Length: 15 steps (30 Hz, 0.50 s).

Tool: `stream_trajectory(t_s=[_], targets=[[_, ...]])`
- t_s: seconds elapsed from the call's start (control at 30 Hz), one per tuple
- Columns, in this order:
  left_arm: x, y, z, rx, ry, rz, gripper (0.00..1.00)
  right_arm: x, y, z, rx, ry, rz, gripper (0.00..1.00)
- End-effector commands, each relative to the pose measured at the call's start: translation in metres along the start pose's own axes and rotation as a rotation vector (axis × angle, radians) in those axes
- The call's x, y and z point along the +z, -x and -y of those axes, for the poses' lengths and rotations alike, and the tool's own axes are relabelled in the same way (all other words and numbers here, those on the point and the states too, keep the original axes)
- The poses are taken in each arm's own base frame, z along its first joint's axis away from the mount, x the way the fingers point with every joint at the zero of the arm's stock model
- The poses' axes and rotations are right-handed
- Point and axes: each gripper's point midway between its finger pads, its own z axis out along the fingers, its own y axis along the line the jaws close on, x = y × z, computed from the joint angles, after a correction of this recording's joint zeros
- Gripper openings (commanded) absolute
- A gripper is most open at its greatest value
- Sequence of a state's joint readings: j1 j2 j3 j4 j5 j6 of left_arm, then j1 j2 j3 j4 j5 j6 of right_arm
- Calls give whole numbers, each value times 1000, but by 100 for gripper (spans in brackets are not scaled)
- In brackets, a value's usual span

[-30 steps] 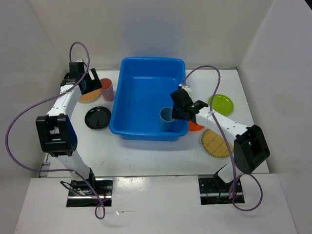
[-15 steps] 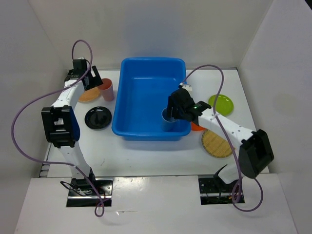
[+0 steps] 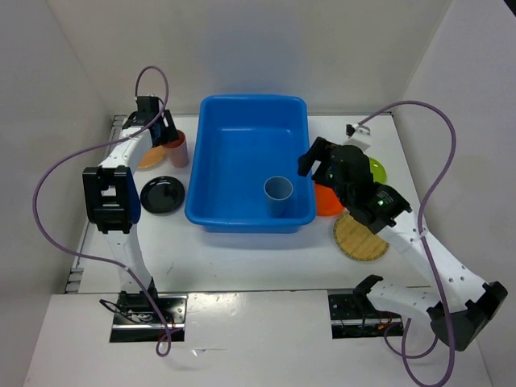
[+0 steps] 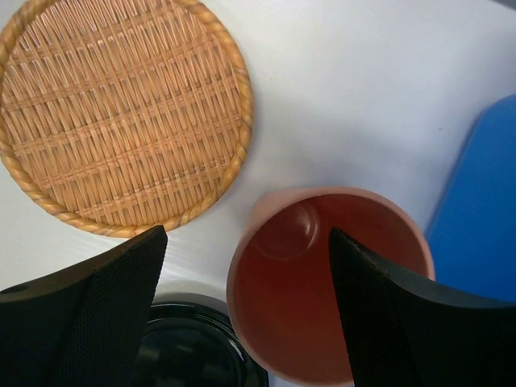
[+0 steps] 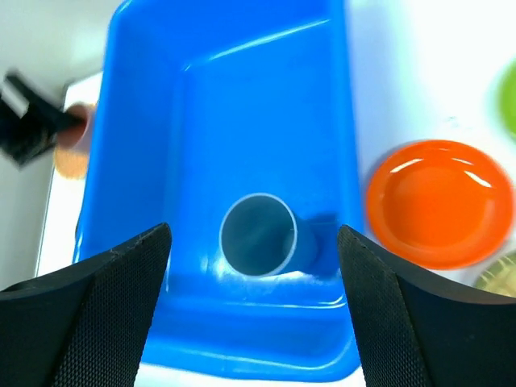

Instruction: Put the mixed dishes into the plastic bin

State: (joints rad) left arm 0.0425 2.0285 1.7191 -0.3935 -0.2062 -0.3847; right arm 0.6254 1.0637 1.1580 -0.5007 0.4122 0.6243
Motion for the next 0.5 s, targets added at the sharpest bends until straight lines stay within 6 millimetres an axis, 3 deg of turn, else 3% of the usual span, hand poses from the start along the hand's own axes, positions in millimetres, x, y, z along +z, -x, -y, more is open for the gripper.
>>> stream_trajectory(t_s=[0.0, 0.13, 0.17, 0.27, 0.37, 0.4, 0.47], targets=[[9, 2, -5, 23, 27, 0, 87, -3, 4, 40, 55, -150, 63, 88], [12, -3, -3, 32, 34, -7, 87, 1, -9, 94, 156, -299, 85, 89], [16, -6, -5, 34, 46, -15, 84, 6, -18, 118, 187, -365, 75, 89], [15, -2, -4, 32, 43, -5, 74, 9, -27, 146, 250, -416, 76, 91], [18, -6, -1, 33, 27, -19, 43, 4, -29, 165, 297, -474, 126, 92], [18, -9, 1, 35, 18, -31, 25, 5, -28, 172, 309, -495, 146, 92], [22, -15, 0, 40, 25, -56, 6, 1, -27, 179, 336, -515, 179, 92]])
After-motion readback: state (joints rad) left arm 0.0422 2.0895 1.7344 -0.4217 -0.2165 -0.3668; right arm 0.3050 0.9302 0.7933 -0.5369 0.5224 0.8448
